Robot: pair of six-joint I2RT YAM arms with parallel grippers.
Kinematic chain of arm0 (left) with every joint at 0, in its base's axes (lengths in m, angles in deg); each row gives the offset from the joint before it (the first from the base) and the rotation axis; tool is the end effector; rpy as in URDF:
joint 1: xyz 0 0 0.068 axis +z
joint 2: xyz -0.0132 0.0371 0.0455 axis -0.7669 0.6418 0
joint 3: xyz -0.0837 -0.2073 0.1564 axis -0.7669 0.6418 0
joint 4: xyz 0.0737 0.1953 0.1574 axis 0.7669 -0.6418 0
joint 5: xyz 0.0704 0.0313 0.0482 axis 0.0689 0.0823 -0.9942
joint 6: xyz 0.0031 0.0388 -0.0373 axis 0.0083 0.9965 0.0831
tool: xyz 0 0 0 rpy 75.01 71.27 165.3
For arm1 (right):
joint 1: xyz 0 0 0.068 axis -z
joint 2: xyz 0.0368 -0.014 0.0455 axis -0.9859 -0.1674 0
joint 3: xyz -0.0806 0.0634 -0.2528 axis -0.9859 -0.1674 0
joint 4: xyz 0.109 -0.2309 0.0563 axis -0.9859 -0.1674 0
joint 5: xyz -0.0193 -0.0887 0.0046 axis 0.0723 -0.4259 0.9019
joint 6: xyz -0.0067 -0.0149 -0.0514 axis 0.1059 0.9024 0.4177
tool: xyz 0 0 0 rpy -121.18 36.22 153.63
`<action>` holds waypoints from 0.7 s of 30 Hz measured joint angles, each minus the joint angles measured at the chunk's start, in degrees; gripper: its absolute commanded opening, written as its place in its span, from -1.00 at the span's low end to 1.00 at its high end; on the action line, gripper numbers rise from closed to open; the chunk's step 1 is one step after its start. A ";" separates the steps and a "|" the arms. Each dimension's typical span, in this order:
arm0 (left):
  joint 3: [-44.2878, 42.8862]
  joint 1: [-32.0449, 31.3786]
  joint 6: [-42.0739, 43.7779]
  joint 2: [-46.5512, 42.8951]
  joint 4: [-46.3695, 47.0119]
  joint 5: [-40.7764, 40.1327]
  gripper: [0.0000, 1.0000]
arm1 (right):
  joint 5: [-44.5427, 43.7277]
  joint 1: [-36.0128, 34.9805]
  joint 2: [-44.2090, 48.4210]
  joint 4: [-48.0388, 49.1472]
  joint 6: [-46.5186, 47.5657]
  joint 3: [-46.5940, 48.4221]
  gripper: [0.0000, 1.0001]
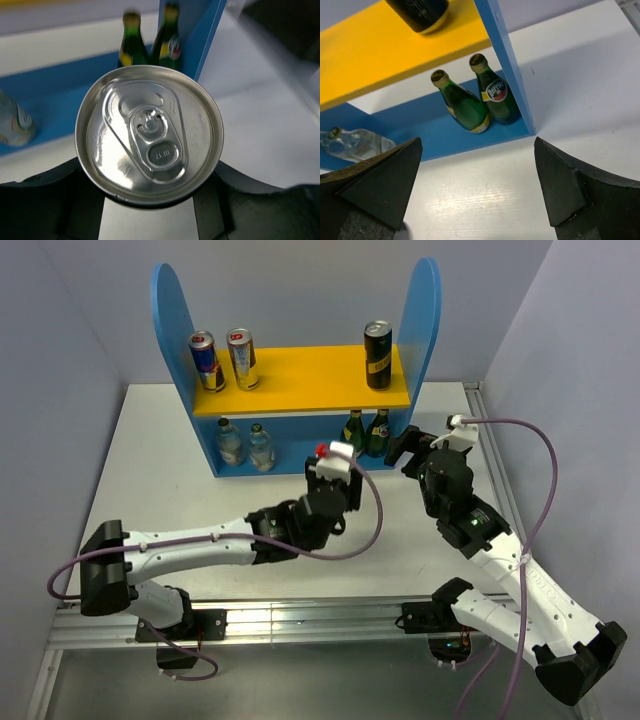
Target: Place and organize the beverage onto the shelf
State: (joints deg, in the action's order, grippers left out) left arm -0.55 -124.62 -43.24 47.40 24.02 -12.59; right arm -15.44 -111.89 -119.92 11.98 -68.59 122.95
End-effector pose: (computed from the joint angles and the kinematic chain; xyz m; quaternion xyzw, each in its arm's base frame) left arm 0.1156 -0.3132 0.3123 0.0904 0.7618 -0.1629 0.6204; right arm 0.1665 0.0811 0.3555 0.1315 0.7497 0.1216 0.6371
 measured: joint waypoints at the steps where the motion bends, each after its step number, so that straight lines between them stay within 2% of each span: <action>1: -3.54 0.63 1.38 0.00 -1.14 0.31 -0.99 | -0.22 0.00 0.15 -0.11 -0.04 -0.59 1.00; 7: -22.29 7.67 8.11 2.03 -6.69 4.33 -0.99 | -1.38 0.00 1.64 -0.15 -0.76 -3.74 1.00; 13: -39.06 18.84 12.39 10.91 -11.58 10.05 -0.99 | -1.81 0.00 3.56 0.26 -1.53 -7.06 1.00; 21: -48.30 27.04 13.88 21.07 -17.84 18.12 -0.99 | -1.81 0.00 5.05 0.33 -1.55 -9.11 1.00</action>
State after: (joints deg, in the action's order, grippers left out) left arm -48.86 -97.58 -29.36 68.47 6.18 5.53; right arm -17.26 -111.89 -114.87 12.30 -70.14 113.83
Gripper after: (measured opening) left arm 0.625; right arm 0.998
